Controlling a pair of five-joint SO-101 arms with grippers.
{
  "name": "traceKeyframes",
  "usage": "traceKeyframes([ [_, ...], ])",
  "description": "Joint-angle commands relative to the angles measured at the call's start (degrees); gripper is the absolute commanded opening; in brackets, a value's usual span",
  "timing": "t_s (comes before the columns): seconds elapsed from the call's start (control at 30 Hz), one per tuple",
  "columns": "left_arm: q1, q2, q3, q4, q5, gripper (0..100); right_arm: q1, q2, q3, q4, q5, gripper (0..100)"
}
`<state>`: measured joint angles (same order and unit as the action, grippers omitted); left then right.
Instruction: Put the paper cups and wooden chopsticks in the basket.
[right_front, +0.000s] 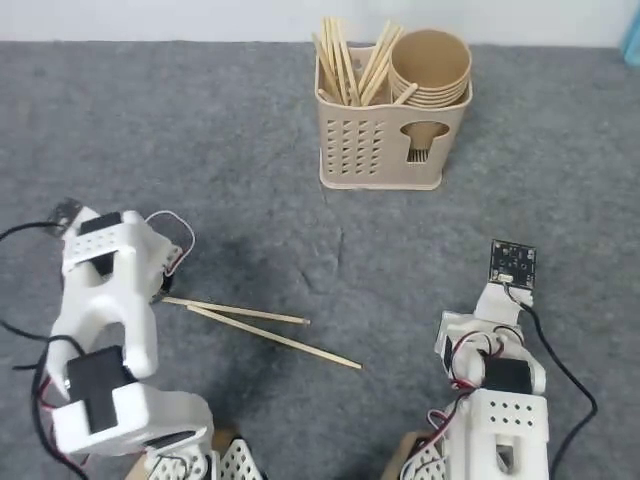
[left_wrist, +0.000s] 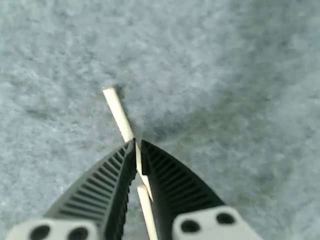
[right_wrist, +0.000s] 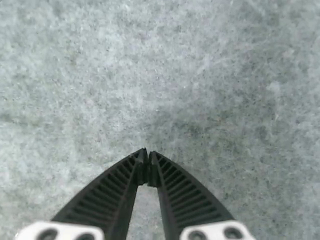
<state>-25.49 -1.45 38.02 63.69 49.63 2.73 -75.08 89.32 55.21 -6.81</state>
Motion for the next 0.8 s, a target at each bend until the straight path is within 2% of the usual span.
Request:
traceKeyframes([
  [0.0, 0.35, -0.18, -6.9, 6.07, 0.53, 1, 0.04, -0.75, -0.35, -0.66, 0.7, 0.9],
  [0.1, -2.02, -0.18, -10.42, 9.49, 0.53, 2, 0.04, -0.75, -0.35, -0.66, 0.7, 0.9],
  [0.17, -3.87, -0.18, -11.74, 9.76, 0.53, 6, 0.04, -0.75, -0.35, -0.66, 0.7, 0.9],
  [0.23, -5.01, -0.09, -11.74, 9.76, 0.35, 18, 0.04, -0.75, -0.35, -0.66, 0.7, 0.9],
  [0.33, -5.45, 0.35, -9.8, 10.2, -2.73, 41, 0.04, -0.75, -0.35, -0.66, 0.7, 0.9],
  [0.4, -5.45, 0.18, -6.73, 10.02, -3.78, 51, 0.04, -0.75, -0.35, -0.66, 0.7, 0.9],
  [0.57, -5.45, 0.44, -1.36, 6.07, -3.96, 49, 0.04, -0.75, -0.35, -0.66, 0.7, 0.8],
  [0.77, -5.45, 0.44, 1.27, 1.32, -3.78, 36, 0.04, -0.75, -0.35, -0.57, 0.7, 0.8],
])
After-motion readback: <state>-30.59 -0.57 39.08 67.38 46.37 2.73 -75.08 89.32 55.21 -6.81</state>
